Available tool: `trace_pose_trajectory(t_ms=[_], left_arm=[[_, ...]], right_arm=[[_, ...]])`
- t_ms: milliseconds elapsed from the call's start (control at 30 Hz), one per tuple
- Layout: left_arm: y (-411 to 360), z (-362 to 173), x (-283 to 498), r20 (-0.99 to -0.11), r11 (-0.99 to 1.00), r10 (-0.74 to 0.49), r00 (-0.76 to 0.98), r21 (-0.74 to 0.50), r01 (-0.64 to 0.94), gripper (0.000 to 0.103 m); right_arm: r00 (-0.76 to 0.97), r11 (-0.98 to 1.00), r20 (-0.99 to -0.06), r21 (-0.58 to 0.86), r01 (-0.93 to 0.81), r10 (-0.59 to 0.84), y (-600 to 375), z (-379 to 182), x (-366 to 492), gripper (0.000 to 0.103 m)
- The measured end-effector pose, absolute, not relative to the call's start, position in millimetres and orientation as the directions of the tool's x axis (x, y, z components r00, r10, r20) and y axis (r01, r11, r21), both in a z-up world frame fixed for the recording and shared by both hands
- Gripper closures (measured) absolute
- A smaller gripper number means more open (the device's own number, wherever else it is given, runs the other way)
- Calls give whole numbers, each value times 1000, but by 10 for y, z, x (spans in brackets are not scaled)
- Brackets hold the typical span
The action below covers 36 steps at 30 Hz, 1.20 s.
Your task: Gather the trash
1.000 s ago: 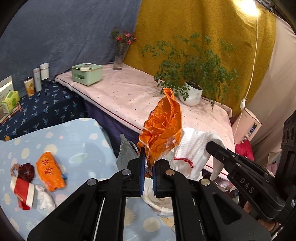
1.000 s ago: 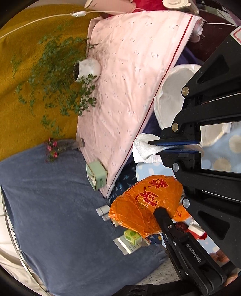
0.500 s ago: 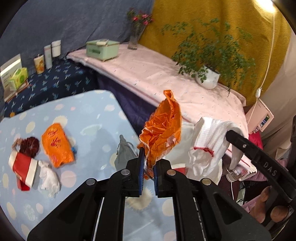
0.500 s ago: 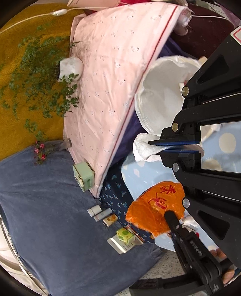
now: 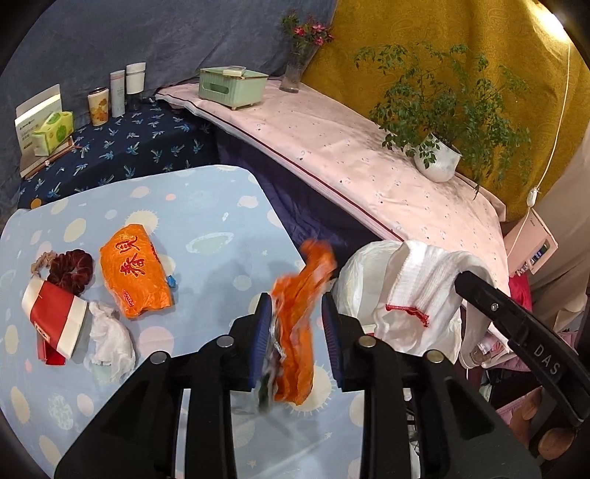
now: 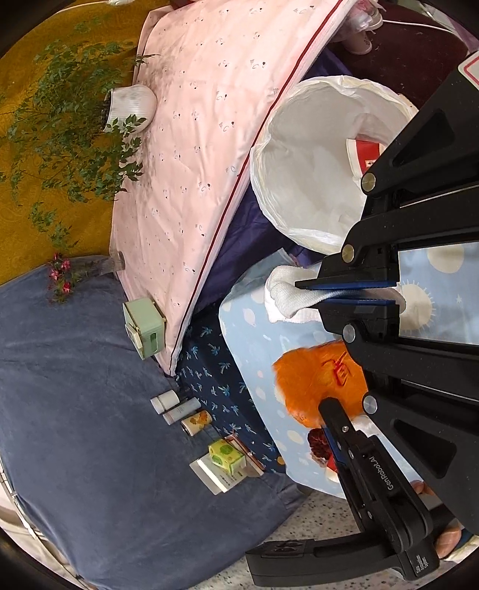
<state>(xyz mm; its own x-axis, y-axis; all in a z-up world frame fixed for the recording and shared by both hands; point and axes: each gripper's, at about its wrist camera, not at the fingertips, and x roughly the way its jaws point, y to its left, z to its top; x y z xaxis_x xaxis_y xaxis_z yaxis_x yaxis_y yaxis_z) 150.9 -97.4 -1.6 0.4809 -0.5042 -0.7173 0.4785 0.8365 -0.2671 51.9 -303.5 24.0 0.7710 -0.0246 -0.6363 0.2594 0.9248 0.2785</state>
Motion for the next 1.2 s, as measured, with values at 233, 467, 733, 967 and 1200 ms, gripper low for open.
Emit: trace_pose_trajectory(t_ms=[233, 467, 733, 967, 1200], left_arm=[[-929, 2, 1520, -712, 850, -486, 506, -249, 465, 59], [-713, -220, 1476, -737, 869, -449, 506, -228, 439, 48], [-519, -1044, 1196, -836, 869, -368, 407, -152, 471, 49], [-717, -1376, 1099, -864, 842, -349, 364, -117, 527, 52], [-939, -1390, 1174, -862, 826, -362, 356, -119, 551, 94]], right_arm=[[767, 927, -641, 275, 254, -20, -3025, 231, 524, 99], [758, 930, -652, 277, 241, -2, -2957, 156, 506, 99], [731, 930, -682, 286, 233, 26, -2842, -59, 502, 99], [713, 930, -700, 284, 233, 35, -2773, -157, 513, 99], [705, 928, -708, 282, 243, 30, -2812, -206, 501, 99]])
